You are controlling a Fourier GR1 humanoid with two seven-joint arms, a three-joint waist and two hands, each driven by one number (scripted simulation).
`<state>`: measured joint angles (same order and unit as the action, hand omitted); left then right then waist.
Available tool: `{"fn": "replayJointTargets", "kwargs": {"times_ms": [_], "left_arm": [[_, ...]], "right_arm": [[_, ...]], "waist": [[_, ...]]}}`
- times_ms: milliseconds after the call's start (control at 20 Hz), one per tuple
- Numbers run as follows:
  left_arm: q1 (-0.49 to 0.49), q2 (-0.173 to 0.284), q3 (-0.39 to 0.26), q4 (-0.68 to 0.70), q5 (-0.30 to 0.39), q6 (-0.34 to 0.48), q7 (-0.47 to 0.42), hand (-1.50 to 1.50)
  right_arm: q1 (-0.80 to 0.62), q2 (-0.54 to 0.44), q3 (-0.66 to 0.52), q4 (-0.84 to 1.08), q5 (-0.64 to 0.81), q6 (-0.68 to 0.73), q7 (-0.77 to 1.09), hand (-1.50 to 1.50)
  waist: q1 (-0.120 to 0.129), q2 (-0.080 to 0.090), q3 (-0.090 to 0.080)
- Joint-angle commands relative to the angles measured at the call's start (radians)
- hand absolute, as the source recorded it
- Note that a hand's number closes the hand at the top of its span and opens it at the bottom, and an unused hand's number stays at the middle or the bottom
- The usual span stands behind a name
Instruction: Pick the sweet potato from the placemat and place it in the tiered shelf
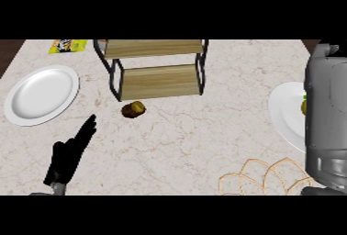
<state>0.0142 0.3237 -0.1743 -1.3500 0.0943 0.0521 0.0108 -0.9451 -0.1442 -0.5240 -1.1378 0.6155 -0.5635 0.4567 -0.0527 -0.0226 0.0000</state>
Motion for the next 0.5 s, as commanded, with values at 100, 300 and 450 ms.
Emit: {"fn": "replayJointTargets", "kwargs": {"times_ms": [100, 300, 450], "left_arm": [[-0.012, -0.018, -0.010, -0.015, -0.021, 0.009, 0.029, 0.00], [-0.048, -0.027, 0.002, 0.058, -0.027, -0.024, -0.009, 0.00], [-0.035, -0.033, -0.004, -0.067, -0.036, -0.010, 0.076, 0.00]], "right_arm": [[0.276, -0.046, 0.045, -0.381, -0.077, 0.236, 0.080, -1.50], [0.406, -0.071, 0.045, -0.601, -0.152, 0.344, 0.167, -1.50], [0.490, -0.087, 0.056, -0.672, -0.154, 0.362, 0.196, -1.50]], "waist": [[0.013, 0.009, 0.000], [0.027, 0.017, -0.001], [0.044, 0.019, 0.000]]}}
